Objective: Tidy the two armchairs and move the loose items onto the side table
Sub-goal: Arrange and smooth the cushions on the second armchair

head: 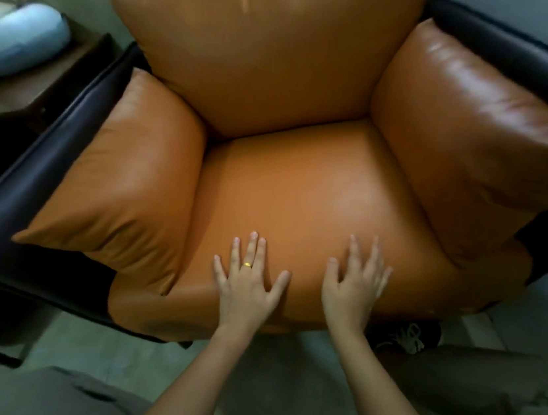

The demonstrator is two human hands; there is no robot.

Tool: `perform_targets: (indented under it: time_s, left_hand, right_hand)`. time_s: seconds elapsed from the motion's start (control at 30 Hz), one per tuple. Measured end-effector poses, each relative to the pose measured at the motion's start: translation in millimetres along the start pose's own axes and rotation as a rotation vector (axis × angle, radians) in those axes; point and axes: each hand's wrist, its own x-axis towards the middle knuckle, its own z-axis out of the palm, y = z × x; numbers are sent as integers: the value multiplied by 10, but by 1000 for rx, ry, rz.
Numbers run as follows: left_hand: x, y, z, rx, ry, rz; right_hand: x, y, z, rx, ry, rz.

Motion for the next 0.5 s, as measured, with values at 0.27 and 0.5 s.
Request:
perform_targets:
  time_s: [0.27, 0.5]
  left_hand:
    - [69, 367, -58, 83, -125, 229]
    - [310, 784, -20, 134, -144, 299]
  right_hand:
    - [390, 333, -399, 397, 245, 420]
    - [541, 524, -447, 518, 458, 521]
